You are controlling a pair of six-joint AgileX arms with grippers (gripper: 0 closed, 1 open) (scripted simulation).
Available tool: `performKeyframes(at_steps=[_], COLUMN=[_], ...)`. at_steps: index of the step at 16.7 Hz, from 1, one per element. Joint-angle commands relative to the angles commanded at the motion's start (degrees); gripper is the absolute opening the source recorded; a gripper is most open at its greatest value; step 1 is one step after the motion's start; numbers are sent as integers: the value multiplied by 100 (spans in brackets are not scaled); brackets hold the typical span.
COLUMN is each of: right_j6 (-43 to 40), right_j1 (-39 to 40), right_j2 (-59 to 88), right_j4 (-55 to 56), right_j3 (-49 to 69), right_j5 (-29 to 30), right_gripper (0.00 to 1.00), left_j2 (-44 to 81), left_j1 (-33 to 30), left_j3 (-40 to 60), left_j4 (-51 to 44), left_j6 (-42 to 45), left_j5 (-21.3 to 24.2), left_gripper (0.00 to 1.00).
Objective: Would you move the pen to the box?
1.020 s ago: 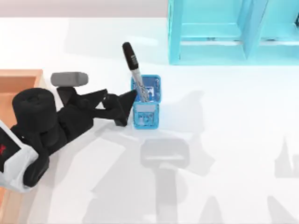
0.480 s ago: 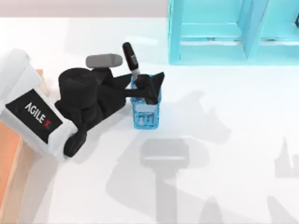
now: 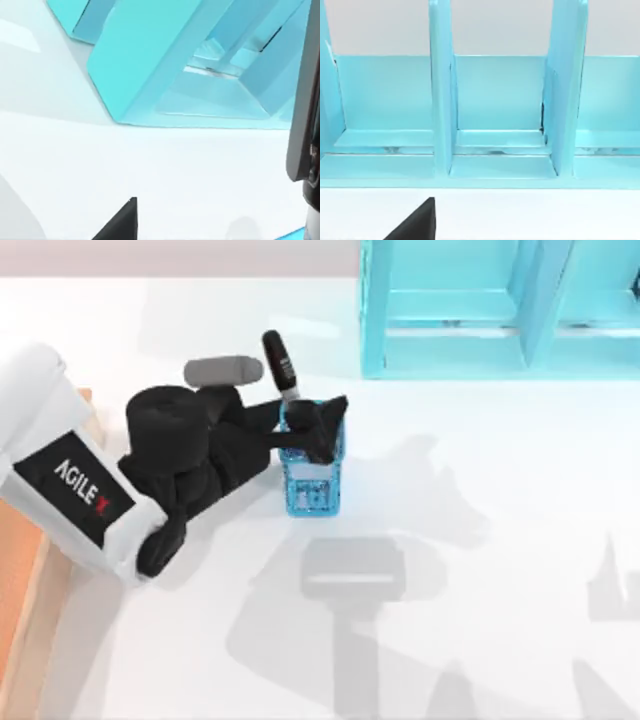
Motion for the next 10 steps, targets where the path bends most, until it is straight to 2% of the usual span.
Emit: performKeyframes(at_steps=[9, 10], right_j6=[0, 0], right_j1=[0, 0], right_j2=[0, 0], right_j4=[0, 0], right_j3=[0, 0], right_j5=[0, 0], right_gripper=[100, 100], left_j2=[0, 0], left_j1=[0, 0], left_j3=[0, 0], left_j4=[0, 0], left_j6=[0, 0], left_j5=[0, 0], left_gripper=[2, 0])
